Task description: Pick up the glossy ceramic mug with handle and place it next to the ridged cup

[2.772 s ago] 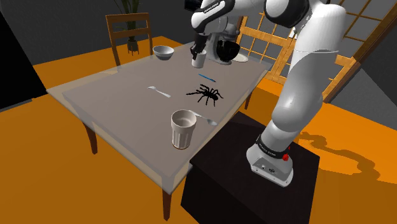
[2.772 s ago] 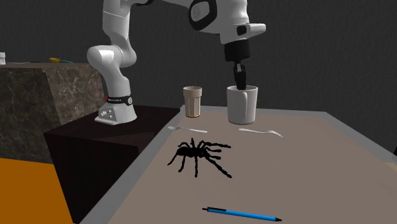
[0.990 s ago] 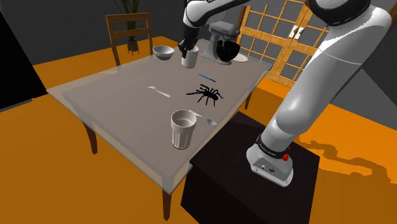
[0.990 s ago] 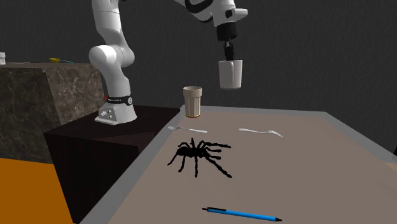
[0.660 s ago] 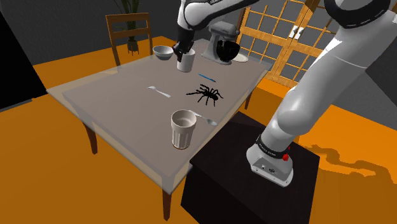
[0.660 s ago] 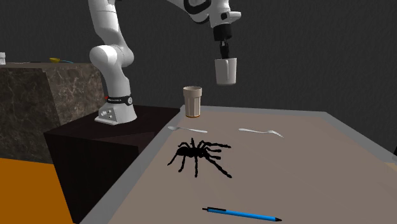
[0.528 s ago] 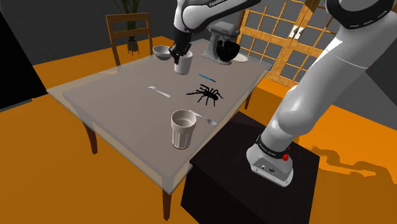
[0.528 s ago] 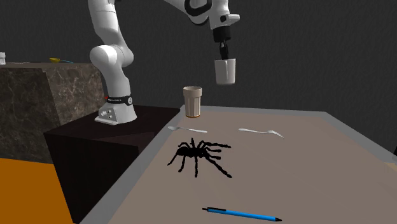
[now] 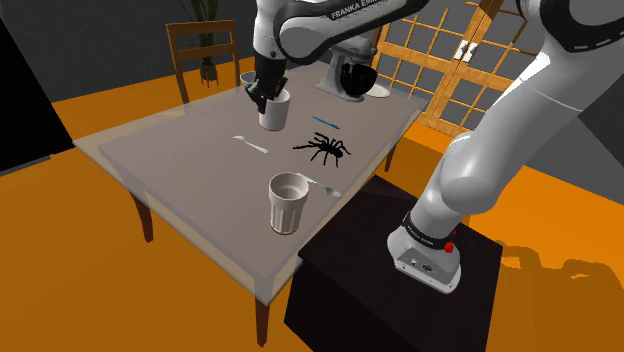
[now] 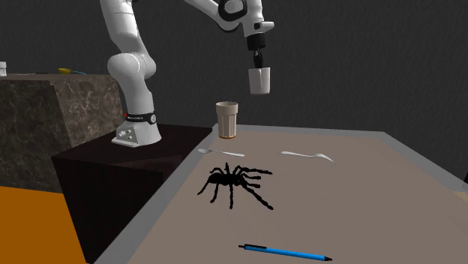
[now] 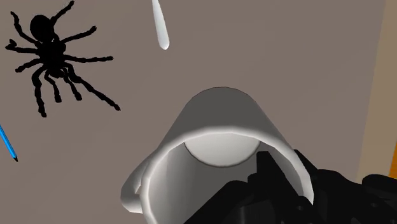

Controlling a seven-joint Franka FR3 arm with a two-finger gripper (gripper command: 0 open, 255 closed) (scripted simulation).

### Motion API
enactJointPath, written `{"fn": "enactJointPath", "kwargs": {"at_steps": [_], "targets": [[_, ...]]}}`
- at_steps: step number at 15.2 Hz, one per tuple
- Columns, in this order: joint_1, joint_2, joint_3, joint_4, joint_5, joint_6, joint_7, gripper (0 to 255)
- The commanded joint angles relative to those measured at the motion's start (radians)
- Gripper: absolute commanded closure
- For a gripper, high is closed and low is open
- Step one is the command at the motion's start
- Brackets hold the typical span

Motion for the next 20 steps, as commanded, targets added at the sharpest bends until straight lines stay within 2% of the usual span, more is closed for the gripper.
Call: {"fn": "enactJointPath", "kwargs": {"at_steps": [1, 5, 20], "targets": [[0.022, 0.002, 0.033, 0.003, -0.005, -0.007, 0.059, 255], [0.066, 0.015, 0.099, 0.023, -0.017, -0.029, 0.174, 255], [0.058, 0.112, 0.103, -0.084, -0.078, 0.168, 0.238, 255]]}}
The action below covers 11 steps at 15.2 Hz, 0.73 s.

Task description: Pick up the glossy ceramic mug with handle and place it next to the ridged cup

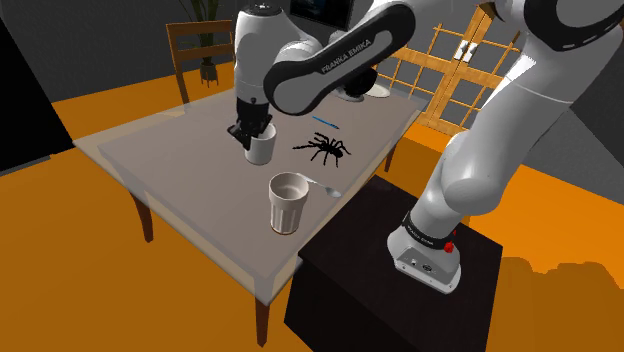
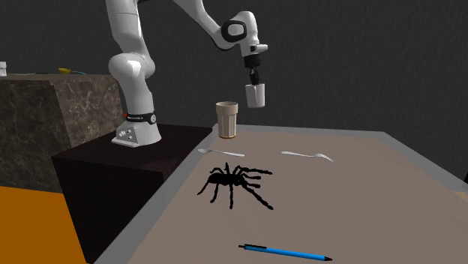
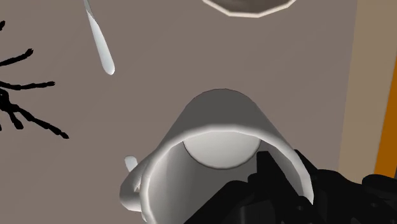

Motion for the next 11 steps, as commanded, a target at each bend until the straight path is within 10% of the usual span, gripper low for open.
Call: {"fn": "enactJointPath", "kwargs": {"at_steps": [1, 11], "targets": [[-0.001, 0.020, 0.001, -0.007, -0.013, 0.025, 0.013, 255], [-0.004, 0.114, -0.004, -0.047, -0.088, 0.152, 0.081, 255]]}}
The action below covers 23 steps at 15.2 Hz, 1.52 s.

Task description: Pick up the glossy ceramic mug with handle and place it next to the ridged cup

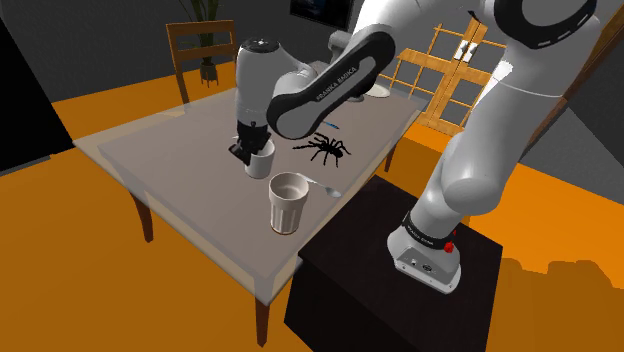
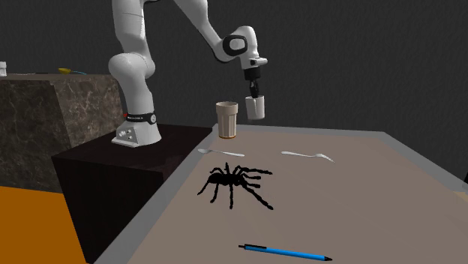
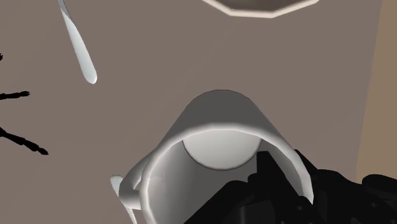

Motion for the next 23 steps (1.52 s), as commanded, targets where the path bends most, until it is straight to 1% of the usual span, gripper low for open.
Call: {"fn": "enactJointPath", "kwargs": {"at_steps": [1, 10, 18, 23], "targets": [[0.001, 0.023, -0.002, -0.005, -0.020, 0.027, 0.018, 255], [0.010, 0.126, -0.027, -0.017, -0.118, 0.132, 0.103, 255], [0.037, 0.229, -0.072, -0.009, -0.220, 0.219, 0.192, 255], [0.038, 0.229, -0.072, -0.009, -0.220, 0.219, 0.192, 255]]}}
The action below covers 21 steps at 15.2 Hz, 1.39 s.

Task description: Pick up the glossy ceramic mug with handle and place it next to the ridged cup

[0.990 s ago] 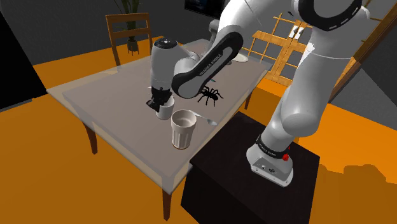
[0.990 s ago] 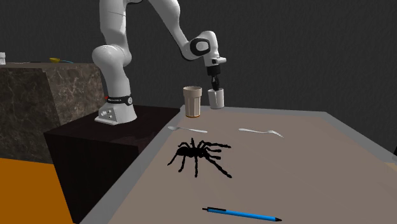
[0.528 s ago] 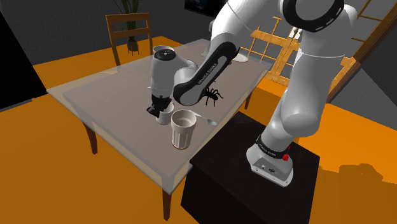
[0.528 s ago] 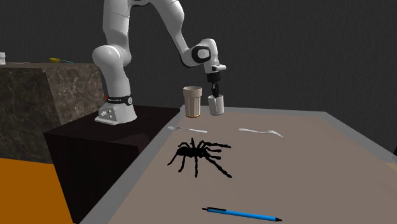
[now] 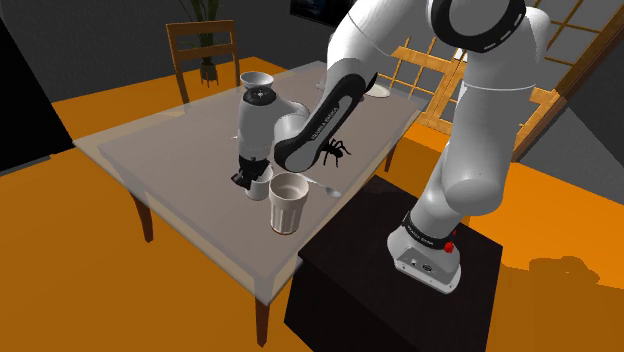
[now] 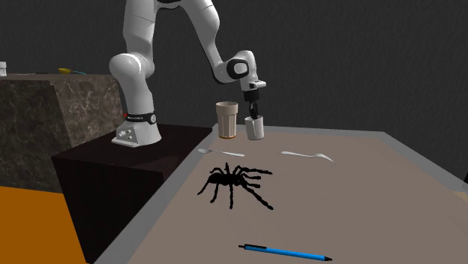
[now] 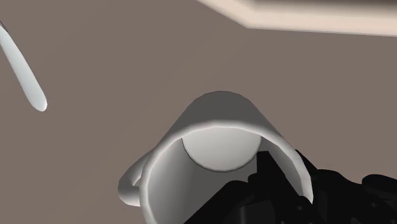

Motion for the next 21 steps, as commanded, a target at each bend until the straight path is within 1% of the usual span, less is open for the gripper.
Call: {"fn": "enactJointPath", "kwargs": {"at_steps": [1, 3, 4, 9, 13, 21], "targets": [[0.000, 0.000, 0.000, 0.000, 0.000, 0.000, 0.000, 255], [0.000, 0.000, 0.000, 0.000, 0.000, 0.000, 0.000, 255], [0.000, 0.000, 0.000, 0.000, 0.000, 0.000, 0.000, 0], [0.000, 0.000, 0.000, 0.000, 0.000, 0.000, 0.000, 0], [-0.024, -0.135, 0.057, -0.033, 0.112, -0.095, -0.083, 0], [-0.023, -0.135, 0.056, -0.033, 0.112, -0.095, -0.083, 0]]}}
